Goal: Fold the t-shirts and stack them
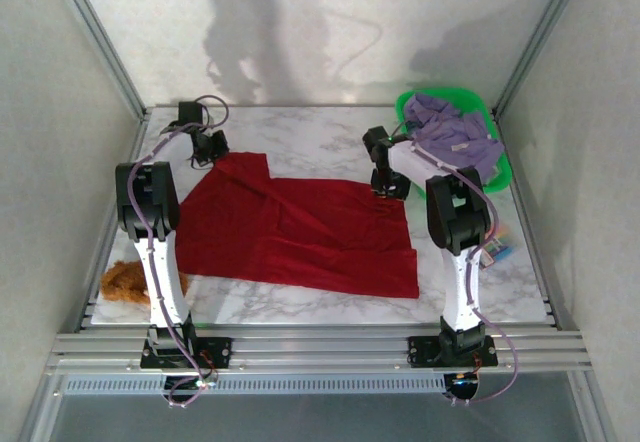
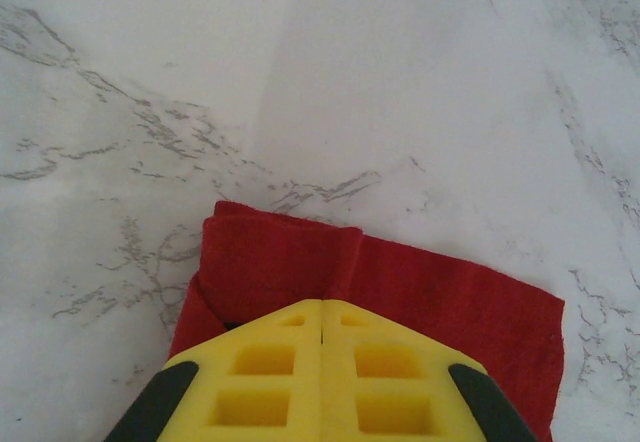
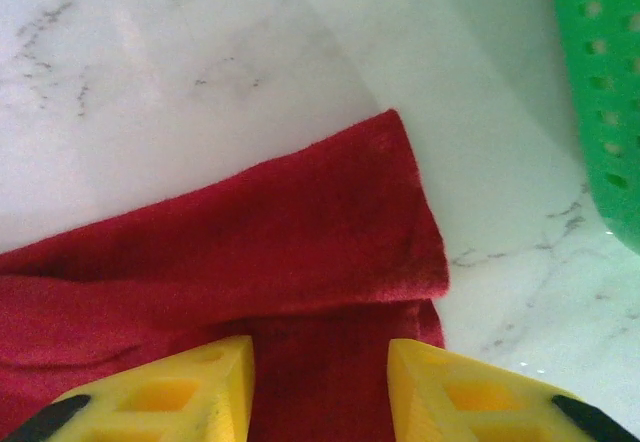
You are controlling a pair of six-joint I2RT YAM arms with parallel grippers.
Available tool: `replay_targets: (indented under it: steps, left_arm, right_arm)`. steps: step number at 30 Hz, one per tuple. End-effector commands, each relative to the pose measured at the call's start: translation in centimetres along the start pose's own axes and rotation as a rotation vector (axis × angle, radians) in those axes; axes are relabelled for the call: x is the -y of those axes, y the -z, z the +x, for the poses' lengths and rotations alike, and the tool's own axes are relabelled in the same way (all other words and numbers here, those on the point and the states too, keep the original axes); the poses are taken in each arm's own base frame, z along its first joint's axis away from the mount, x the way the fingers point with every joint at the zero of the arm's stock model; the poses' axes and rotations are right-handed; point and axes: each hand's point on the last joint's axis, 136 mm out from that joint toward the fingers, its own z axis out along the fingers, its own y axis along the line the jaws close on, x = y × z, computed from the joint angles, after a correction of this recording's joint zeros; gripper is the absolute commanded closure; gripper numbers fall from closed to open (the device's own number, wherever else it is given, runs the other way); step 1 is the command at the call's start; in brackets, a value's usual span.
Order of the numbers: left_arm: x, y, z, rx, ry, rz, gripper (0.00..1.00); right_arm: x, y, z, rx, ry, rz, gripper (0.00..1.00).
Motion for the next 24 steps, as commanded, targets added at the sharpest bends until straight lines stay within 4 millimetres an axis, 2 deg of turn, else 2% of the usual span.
replay_targets:
  steps: [1,9,14,24]
  left_arm:
    - [0.8,1.5,-0.3,0.013,-0.023,-0.003,1.0]
    - [1.4,2.4,-1.5,0.042,-0.034,-0.001,1.0]
    - [2.1,3.7,-3.0,0.083,-0.039,0.004,1.0]
    - [3.9,6.3,-6.5,0.151,-0.06,0.03,1.0]
  right_arm:
    - [0.7,-1.7,1.0,-0.044,-0.007,0.04,0.64]
    - [1.0,1.4,-0.7,0.04,-0.023,0.02,0.94]
    - [1.4,3.2,-1.0,0.09,-0.046,0.019,1.0]
    - [2.5,6.7,-2.5,0.184,-0.049,0.021,1.0]
